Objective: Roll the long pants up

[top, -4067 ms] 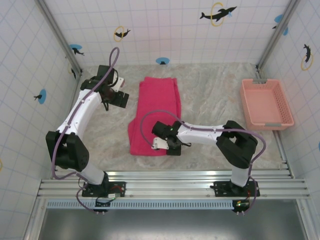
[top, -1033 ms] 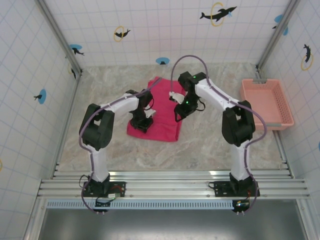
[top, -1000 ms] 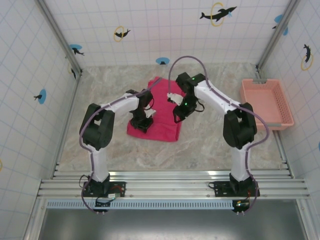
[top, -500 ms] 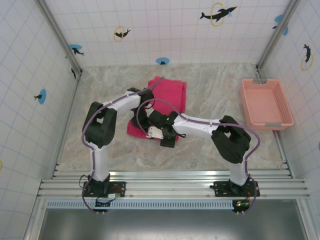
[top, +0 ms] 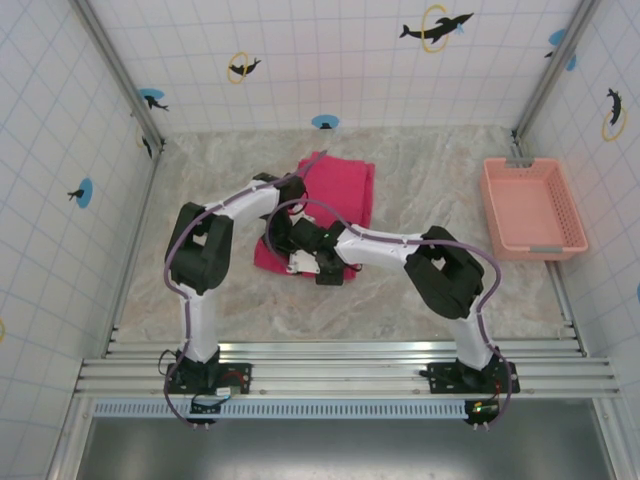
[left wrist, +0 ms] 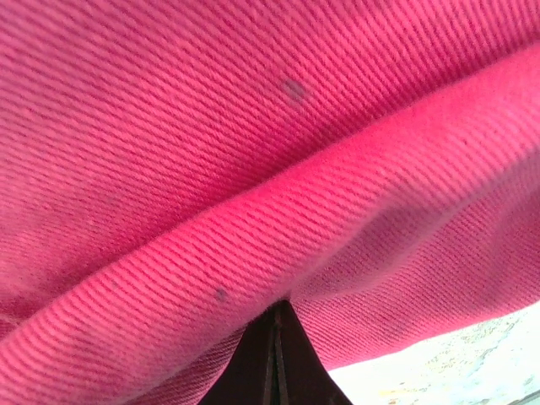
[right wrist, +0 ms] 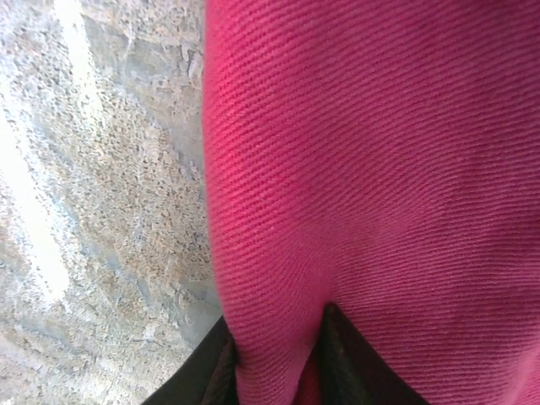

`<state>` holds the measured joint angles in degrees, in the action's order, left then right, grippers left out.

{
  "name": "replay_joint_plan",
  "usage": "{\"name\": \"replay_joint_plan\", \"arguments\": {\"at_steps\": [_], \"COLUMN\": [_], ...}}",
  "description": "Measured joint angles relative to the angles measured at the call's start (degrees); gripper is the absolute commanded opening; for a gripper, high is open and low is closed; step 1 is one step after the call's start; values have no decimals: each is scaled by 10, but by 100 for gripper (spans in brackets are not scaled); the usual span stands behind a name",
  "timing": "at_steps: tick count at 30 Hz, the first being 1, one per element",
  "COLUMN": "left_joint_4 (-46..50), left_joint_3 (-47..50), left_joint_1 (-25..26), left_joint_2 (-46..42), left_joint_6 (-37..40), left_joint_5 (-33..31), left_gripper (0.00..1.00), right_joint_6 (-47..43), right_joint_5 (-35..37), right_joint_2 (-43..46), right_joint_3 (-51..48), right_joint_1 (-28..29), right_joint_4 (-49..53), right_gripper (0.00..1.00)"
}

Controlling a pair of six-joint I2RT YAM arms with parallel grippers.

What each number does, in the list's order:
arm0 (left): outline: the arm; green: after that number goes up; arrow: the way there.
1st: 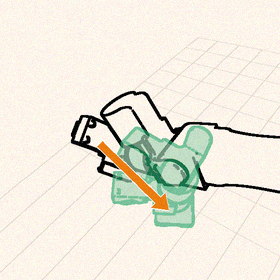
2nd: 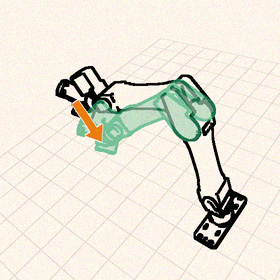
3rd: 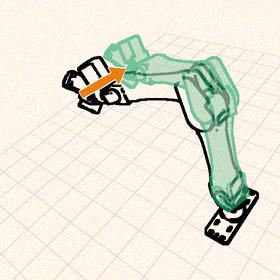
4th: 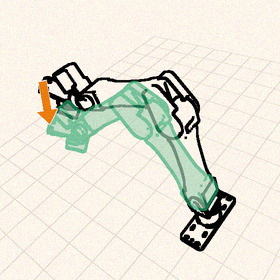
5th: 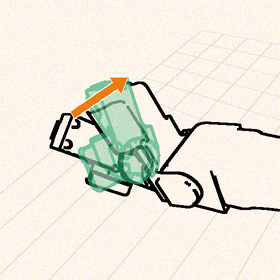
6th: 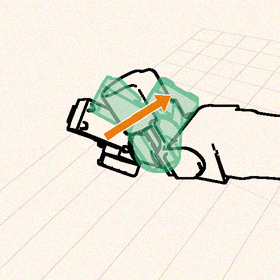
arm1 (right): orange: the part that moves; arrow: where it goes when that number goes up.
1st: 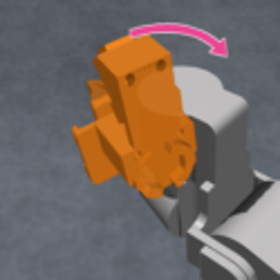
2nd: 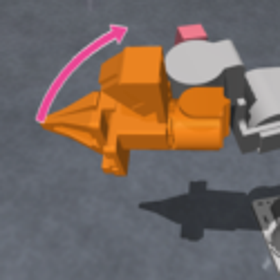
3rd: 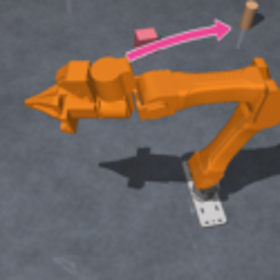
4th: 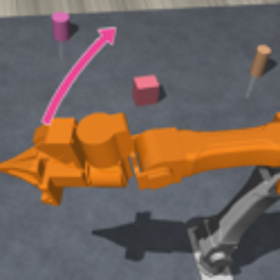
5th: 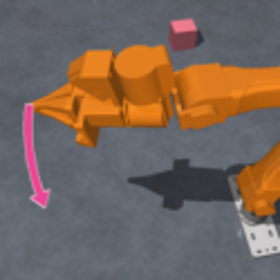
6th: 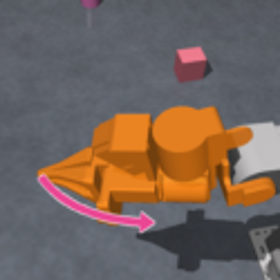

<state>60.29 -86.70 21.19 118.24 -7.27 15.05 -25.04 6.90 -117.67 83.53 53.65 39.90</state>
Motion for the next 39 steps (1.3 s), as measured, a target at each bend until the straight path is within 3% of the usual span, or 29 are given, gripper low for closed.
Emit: {"name": "replay_joint_plan", "arguments": {"at_steps": [6,7,16,19,22,23,28,32,39], "left_joint_4": [-15,-16,11,19,29,35,54,61,64], "left_joint_3": [-17,-22,-50,-55,-70,-78,-122,-138,-138], "left_joint_1": [-8,-9,-27,-48,-71,-77,-88,-87,-85], "left_joint_2": [0,0,-13,-17,-21,-24,-42,-56,-58], "left_joint_6": [-1,-1,-13,-26,-33,-33,-32,-32,-33], "left_joint_5": [1,1,6,6,-10,-21,-66,-81,-81], "left_gripper": [0,1,14,28,33,38,40,40,41], "right_joint_6": [-7,-6,50,71,96,106,150,187,246], "right_joint_5": [-81,-100,-303,-394,-503,-541,-668,-706,-699], "right_joint_2": [-21,-23,-66,-78,-87,-88,-88,-88,-90], "right_joint_3": [47,51,111,125,136,138,145,145,109], "right_joint_1": [-28,-33,-68,-81,-99,-109,-163,-209,-261], "right_joint_4": [43,45,115,147,178,186,204,209,184], "right_gripper": [9,1,0,0,0,0,0,0,0]}}
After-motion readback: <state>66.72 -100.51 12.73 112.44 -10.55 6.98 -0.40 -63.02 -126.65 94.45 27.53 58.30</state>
